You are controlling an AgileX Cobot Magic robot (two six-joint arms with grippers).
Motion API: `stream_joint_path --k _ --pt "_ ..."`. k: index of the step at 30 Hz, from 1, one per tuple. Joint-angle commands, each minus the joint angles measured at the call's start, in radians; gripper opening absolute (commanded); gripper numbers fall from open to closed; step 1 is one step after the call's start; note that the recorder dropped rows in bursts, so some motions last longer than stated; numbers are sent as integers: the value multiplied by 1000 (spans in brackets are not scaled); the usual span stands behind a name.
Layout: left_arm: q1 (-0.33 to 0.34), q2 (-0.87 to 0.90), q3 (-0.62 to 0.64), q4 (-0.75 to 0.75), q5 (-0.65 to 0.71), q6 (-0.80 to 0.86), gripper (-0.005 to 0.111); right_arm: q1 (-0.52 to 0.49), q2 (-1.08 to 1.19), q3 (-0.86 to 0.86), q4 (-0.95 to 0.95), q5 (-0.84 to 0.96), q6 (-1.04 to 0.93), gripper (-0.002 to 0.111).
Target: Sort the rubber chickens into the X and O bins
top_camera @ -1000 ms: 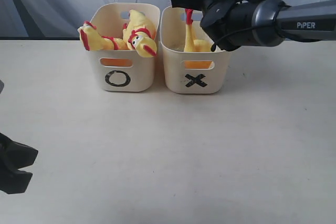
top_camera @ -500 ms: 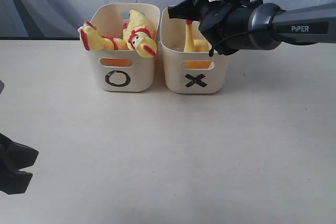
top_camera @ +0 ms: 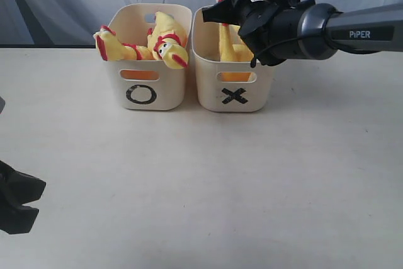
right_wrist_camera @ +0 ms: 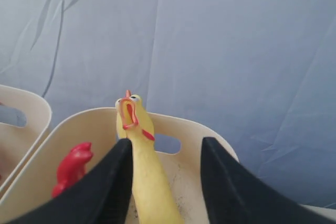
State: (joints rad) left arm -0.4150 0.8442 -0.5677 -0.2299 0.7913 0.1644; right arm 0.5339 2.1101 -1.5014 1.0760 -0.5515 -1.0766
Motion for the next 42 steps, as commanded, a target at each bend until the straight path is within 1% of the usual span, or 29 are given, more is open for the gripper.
stream_joint_path --k 1,13,22,26,28,29,31,33,37,42 --pt "4 -7 5 -2 -1 -1 0 -4 0 -6 0 -3 -8 41" --pt "4 -7 5 0 -1 4 0 -4 -69 -6 19 -32 -24 41" --pt "4 -7 5 9 -5 4 0 -2 -161 -6 173 -18 -176 41" --pt "4 -7 5 12 -5 4 0 -2 -214 -6 276 -22 -322 40" --pt "4 -7 5 13 -5 4 0 -2 -237 -6 349 -30 -404 31" --pt "4 -7 5 13 -7 4 0 -2 -251 -6 387 -41 -452 22" --pt "4 -7 5 13 -7 4 0 -2 -276 -6 455 -67 -530 1" --pt "4 -7 5 13 -7 4 0 -2 -304 0 502 -75 -594 -1" --pt "4 -7 5 13 -7 4 0 -2 -380 43 504 -50 -682 -1" --pt "4 -7 5 18 -13 4 0 -4 -489 131 505 25 -729 -1"
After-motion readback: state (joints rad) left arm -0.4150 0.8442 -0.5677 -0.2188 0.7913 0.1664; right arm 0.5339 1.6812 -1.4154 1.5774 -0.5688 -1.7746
